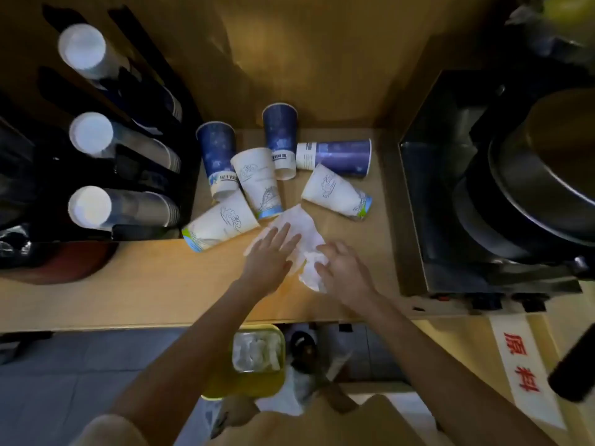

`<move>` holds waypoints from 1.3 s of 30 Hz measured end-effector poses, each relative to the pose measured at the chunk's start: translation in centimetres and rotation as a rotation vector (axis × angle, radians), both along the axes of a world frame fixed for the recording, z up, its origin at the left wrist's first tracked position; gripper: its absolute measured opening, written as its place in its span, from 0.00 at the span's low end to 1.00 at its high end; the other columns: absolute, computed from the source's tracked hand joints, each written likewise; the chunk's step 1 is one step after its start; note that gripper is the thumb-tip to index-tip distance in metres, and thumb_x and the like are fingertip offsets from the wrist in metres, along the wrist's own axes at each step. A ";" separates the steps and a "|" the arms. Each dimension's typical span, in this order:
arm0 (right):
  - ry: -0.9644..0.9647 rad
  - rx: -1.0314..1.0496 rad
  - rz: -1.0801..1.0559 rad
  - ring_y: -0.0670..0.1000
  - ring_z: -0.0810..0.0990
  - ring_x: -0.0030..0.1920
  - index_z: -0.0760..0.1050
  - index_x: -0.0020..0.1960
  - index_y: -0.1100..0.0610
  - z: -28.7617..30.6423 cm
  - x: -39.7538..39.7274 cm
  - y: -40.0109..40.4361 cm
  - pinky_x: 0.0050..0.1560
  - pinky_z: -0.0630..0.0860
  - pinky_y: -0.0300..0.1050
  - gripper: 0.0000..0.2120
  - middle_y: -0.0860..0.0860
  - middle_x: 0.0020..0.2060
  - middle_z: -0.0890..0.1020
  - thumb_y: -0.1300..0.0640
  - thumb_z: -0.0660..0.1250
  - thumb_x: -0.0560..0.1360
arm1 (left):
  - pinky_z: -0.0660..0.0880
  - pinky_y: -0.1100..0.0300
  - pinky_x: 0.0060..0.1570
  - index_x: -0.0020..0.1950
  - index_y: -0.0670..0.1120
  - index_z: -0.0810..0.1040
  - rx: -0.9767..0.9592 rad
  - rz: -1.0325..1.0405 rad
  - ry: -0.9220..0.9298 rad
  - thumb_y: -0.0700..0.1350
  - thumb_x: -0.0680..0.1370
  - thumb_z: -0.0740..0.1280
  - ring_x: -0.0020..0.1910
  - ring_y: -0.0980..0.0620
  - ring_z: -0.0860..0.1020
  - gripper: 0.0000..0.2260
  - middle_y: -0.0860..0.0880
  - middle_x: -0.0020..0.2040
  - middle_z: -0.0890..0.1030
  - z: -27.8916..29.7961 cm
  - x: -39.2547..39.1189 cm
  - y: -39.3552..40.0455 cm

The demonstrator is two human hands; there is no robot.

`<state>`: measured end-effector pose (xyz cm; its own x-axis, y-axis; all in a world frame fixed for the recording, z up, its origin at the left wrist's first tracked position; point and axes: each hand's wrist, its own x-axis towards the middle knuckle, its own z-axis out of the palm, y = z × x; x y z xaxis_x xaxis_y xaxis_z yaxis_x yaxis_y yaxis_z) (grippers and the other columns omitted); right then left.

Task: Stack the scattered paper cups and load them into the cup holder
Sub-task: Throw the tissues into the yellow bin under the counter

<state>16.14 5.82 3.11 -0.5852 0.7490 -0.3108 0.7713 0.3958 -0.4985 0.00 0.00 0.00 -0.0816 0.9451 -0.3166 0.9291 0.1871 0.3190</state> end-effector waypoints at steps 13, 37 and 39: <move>-0.053 0.015 0.037 0.59 0.74 0.56 0.78 0.52 0.57 -2.6 0.5 0.6 0.49 0.70 0.47 0.17 0.58 0.54 0.78 0.53 0.55 0.71 | 0.79 0.52 0.36 0.46 0.48 0.82 0.151 0.103 0.214 0.39 0.64 0.68 0.42 0.40 0.82 0.12 0.44 0.47 0.85 -1.4 0.6 -1.2; 0.563 -0.254 -0.171 0.60 0.79 0.39 0.67 0.59 0.46 -2.7 -3.0 -15.6 0.40 0.75 0.55 0.16 0.58 0.41 0.81 0.61 0.62 0.75 | 0.75 0.49 0.35 0.52 0.44 0.76 0.279 0.713 -0.191 0.46 0.76 0.63 0.39 0.37 0.80 0.08 0.39 0.39 0.83 -0.2 -1.3 -23.5; 0.547 -0.269 -0.132 0.59 0.76 0.34 0.66 0.63 0.43 -4.6 -2.9 -18.0 0.36 0.73 0.55 0.20 0.59 0.36 0.78 0.59 0.60 0.75 | 0.77 0.48 0.38 0.57 0.45 0.75 0.237 0.732 -0.217 0.43 0.76 0.63 0.41 0.37 0.80 0.10 0.39 0.41 0.84 -2.0 -1.3 -25.7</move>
